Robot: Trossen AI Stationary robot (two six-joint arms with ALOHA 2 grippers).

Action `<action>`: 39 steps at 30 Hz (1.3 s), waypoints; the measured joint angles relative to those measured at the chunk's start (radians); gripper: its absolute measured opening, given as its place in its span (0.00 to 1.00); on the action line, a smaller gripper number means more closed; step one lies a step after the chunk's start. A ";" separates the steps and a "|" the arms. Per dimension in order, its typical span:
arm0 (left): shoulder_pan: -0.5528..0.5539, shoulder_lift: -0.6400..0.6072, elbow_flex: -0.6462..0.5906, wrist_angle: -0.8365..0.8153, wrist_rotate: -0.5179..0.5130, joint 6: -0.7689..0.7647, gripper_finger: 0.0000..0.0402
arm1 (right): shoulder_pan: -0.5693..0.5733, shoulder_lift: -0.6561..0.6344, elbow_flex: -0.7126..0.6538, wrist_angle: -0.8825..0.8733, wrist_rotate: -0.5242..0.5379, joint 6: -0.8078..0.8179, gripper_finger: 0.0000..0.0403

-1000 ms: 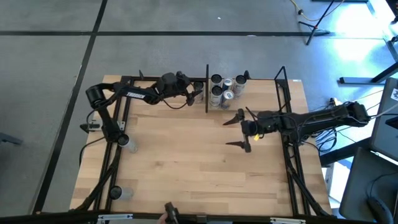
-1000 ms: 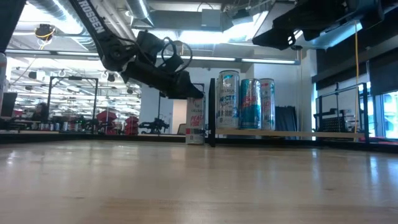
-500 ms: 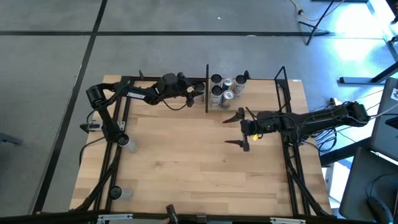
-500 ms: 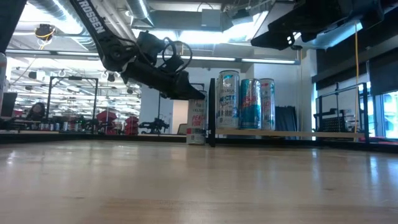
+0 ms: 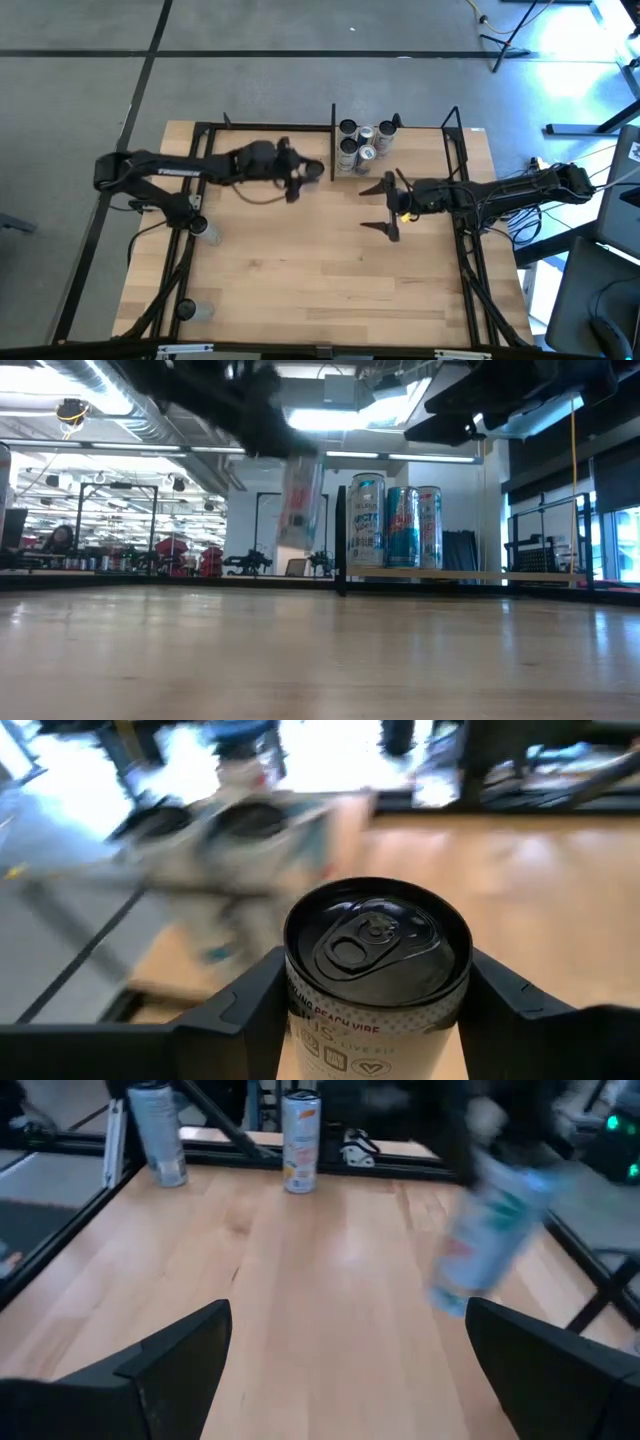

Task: Place canned beverage on shelf
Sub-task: Put the top black soda can on the shelf aligned with the other black soda can

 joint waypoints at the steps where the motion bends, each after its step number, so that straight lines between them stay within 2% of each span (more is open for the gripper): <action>1: -0.034 -0.008 0.000 0.004 -0.001 -0.007 0.47 | 0.000 0.000 0.000 0.000 0.005 0.005 0.96; 6: -0.197 0.021 0.000 0.074 -0.020 -0.028 0.48 | 0.001 0.000 0.000 -0.062 0.026 0.081 0.96; 11: -0.293 0.117 0.001 0.267 -0.046 -0.079 0.48 | 0.002 -0.016 0.000 -0.197 0.027 0.161 0.96; 14: -0.309 0.199 0.024 0.341 -0.055 -0.111 0.48 | 0.036 -0.016 0.000 -0.225 0.069 0.169 0.96; 25: -0.339 0.501 0.290 0.268 -0.047 -0.096 0.48 | 0.272 -0.017 0.000 -0.308 0.375 0.203 0.96; 30: -0.341 0.535 0.315 0.281 -0.025 -0.102 0.48 | 0.387 -0.017 0.000 -0.411 0.487 0.316 0.96; 35: -0.339 0.548 0.316 0.268 -0.019 -0.117 0.48 | 0.464 -0.014 0.000 -0.438 0.609 0.364 0.96; 39: -0.348 0.547 0.316 0.273 -0.015 -0.120 0.49 | 0.474 -0.014 0.000 -0.434 0.625 0.371 0.96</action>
